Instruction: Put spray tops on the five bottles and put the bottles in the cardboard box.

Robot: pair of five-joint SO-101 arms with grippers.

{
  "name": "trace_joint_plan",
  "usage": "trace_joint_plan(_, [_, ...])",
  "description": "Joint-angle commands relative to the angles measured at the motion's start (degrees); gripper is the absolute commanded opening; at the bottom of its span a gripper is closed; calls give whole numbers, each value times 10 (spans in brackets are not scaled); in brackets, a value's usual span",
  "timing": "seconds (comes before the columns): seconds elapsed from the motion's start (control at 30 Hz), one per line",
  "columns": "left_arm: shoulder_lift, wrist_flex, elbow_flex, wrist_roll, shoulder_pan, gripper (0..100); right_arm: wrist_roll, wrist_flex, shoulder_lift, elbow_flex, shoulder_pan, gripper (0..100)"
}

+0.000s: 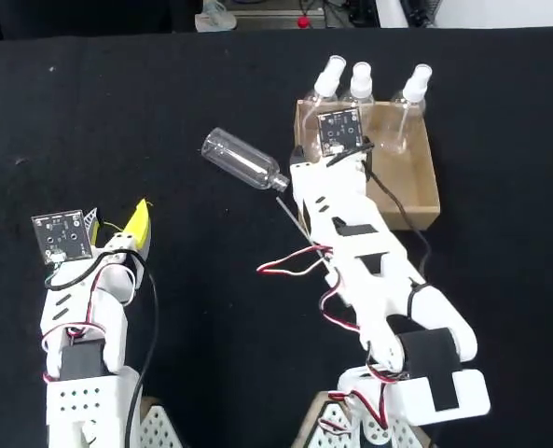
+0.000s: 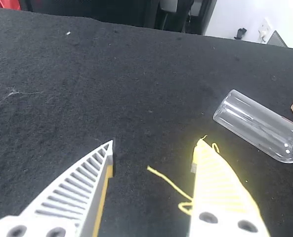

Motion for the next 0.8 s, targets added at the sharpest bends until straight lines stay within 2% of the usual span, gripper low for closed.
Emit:
trace_joint_plan(0.0, [-4, 1, 14, -2, 7, 253, 5, 4, -2, -7, -10, 368])
trace_joint_plan(0.5, [-4, 1, 14, -2, 7, 253, 5, 7, -82, 44, -9, 368])
trace_joint_plan(0.77, [-4, 1, 14, -2, 7, 253, 5, 162, -87, -15, -7, 368])
